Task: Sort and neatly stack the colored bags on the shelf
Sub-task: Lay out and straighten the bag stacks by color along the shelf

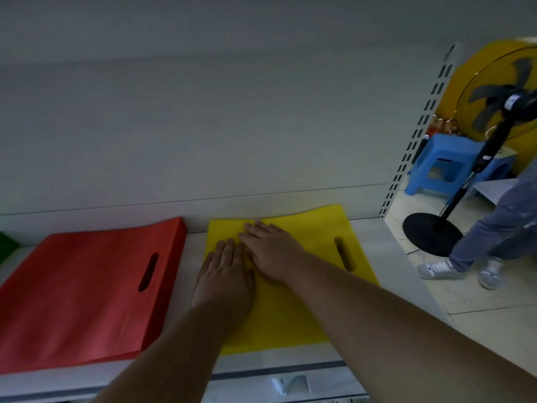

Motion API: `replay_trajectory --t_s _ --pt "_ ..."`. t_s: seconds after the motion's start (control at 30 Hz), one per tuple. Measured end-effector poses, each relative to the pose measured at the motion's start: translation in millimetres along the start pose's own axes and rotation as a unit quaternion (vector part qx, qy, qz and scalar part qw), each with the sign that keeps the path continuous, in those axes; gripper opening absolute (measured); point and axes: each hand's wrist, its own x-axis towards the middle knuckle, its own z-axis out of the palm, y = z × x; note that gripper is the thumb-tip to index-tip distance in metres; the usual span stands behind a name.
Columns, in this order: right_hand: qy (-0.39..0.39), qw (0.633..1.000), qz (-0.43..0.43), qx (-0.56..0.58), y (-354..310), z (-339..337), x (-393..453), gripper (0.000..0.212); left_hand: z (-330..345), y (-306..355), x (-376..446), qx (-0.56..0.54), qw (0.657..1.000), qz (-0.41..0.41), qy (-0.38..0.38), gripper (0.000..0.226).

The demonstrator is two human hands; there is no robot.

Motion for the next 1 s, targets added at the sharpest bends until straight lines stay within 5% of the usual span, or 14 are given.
replay_trajectory --t_s 0.1,0.37,0.5,0.7,0.8,1.0 --pt "-0.026 0.999 0.008 -0.016 7 3 1 0.057 0 -1 1 0.000 1.000 -0.003 -0.003 0.093" --pt "-0.084 0.963 0.226 -0.117 56 -22 -51 0.108 -6 1 -2 -0.017 0.999 -0.018 -0.024 0.065" --pt "-0.077 0.950 0.292 -0.075 62 -27 -60 0.121 -4 2 0 -0.023 0.999 -0.019 -0.018 0.064" --pt "-0.129 0.957 0.252 -0.059 77 -50 -62 0.105 -5 1 -1 -0.017 0.999 -0.015 -0.032 0.064" --pt "-0.085 0.973 0.197 -0.087 63 -55 -80 0.087 -5 0 0 -0.019 0.999 -0.014 -0.034 0.064" --pt "-0.090 0.984 0.127 -0.089 21 -31 -135 0.098 -5 0 -2 -0.022 0.999 -0.007 -0.028 0.064"
